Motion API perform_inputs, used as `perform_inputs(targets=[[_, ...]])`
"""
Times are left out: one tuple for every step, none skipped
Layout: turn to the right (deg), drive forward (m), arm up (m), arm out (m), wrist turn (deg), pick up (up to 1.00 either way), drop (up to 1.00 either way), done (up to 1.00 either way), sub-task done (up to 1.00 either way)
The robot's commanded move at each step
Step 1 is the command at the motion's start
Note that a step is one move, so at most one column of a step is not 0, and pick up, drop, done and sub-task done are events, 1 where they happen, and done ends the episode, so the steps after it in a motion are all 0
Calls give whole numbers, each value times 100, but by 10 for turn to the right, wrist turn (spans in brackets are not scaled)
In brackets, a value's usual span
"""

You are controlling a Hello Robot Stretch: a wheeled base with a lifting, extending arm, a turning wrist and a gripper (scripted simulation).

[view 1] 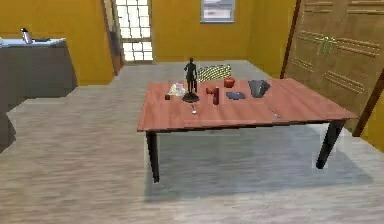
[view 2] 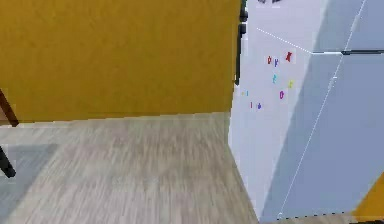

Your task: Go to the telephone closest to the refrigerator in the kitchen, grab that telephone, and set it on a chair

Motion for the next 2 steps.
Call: perform_inputs(targets=[[-420, 0, 0, 0, 0, 0, 0, 0, 0], [0, 100, 0, 0, 0, 0, 0, 0, 0]])
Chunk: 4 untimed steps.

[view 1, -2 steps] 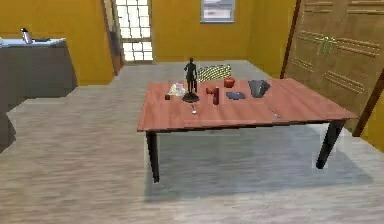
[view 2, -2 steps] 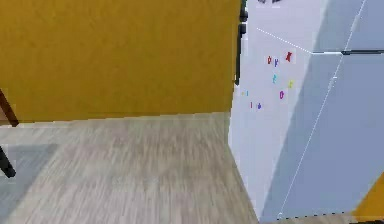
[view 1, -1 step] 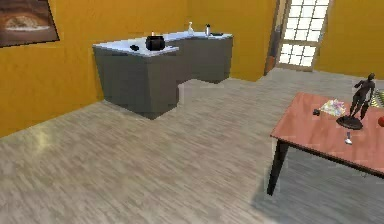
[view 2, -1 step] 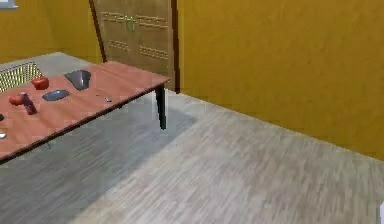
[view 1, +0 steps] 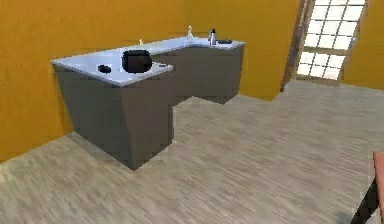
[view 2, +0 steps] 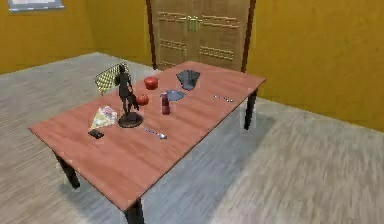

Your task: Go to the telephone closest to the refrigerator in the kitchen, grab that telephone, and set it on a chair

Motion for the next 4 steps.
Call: perform_inputs(targets=[[0, 50, 0, 0, 0, 0, 0, 0, 0], [450, 0, 0, 0, 0, 0, 0, 0, 0], [90, 0, 0, 0, 0, 0, 0, 0, 0], [0, 10, 0, 0, 0, 0, 0, 0, 0]])
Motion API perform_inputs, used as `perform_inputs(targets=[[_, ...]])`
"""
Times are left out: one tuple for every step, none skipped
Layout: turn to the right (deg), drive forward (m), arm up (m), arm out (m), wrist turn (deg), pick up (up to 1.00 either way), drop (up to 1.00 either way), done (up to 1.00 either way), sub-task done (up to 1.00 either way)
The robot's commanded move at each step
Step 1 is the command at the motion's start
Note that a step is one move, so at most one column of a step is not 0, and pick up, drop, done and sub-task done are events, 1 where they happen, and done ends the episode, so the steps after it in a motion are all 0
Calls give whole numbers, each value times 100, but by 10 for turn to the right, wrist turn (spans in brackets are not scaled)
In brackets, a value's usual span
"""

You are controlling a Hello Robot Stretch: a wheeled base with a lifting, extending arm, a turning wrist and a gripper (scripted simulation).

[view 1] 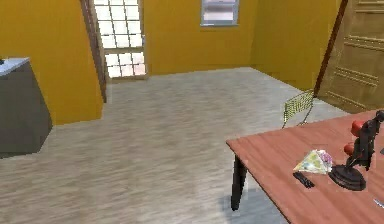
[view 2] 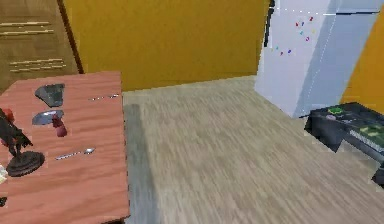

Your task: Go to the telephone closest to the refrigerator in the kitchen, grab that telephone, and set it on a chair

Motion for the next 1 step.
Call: perform_inputs(targets=[[-450, 0, 0, 0, 0, 0, 0, 0, 0]])
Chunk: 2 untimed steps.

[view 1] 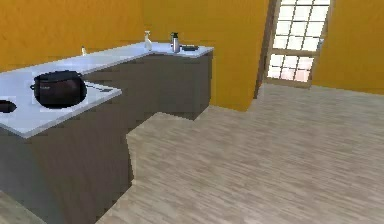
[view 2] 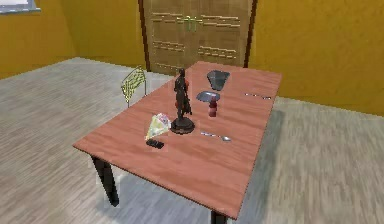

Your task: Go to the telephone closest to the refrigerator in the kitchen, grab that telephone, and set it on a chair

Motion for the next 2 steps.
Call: perform_inputs(targets=[[-60, 0, 0, 0, 0, 0, 0, 0, 0], [450, 0, 0, 0, 0, 0, 0, 0, 0]])
